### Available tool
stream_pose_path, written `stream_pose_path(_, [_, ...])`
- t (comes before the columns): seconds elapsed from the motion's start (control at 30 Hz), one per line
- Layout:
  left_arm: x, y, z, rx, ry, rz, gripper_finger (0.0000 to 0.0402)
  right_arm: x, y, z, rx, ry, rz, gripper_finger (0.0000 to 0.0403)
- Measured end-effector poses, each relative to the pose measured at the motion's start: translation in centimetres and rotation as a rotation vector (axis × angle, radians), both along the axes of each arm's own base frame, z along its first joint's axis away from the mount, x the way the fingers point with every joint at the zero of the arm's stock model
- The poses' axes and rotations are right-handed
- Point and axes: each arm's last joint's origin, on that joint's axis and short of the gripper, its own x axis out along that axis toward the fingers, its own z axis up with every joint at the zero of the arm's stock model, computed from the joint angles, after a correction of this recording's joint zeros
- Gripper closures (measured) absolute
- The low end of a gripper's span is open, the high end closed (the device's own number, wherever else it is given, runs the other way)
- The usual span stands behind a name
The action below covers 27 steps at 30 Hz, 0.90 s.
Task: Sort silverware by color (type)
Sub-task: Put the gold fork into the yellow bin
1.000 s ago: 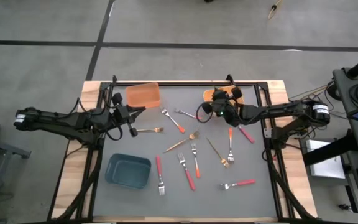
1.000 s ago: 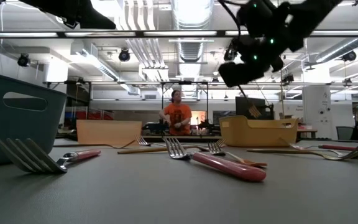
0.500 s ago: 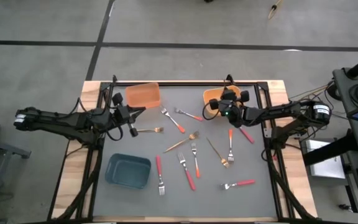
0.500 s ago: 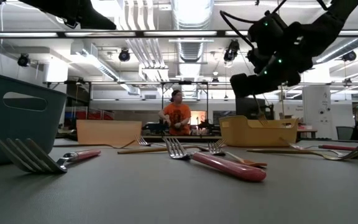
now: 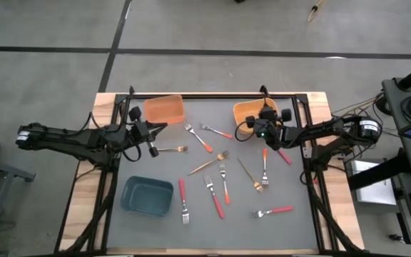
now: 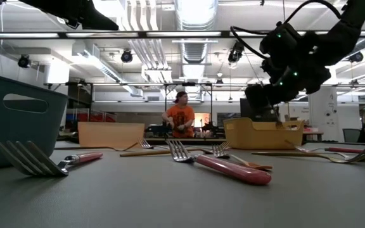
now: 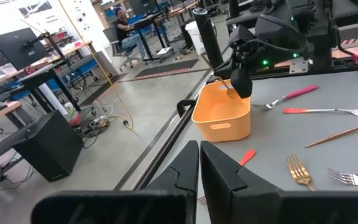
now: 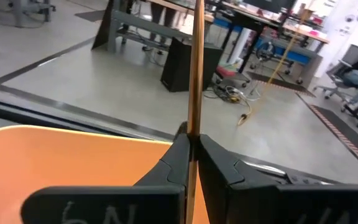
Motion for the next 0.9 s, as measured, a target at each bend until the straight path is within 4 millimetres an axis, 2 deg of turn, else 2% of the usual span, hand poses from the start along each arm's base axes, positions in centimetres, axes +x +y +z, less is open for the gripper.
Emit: stream_pose_path(0.9, [-0.01, 0.0, 0.01, 0.0, 0.0, 0.0, 0.0402, -0.33, -0.5, -0.11, -0.001, -0.026, -0.035, 0.039])
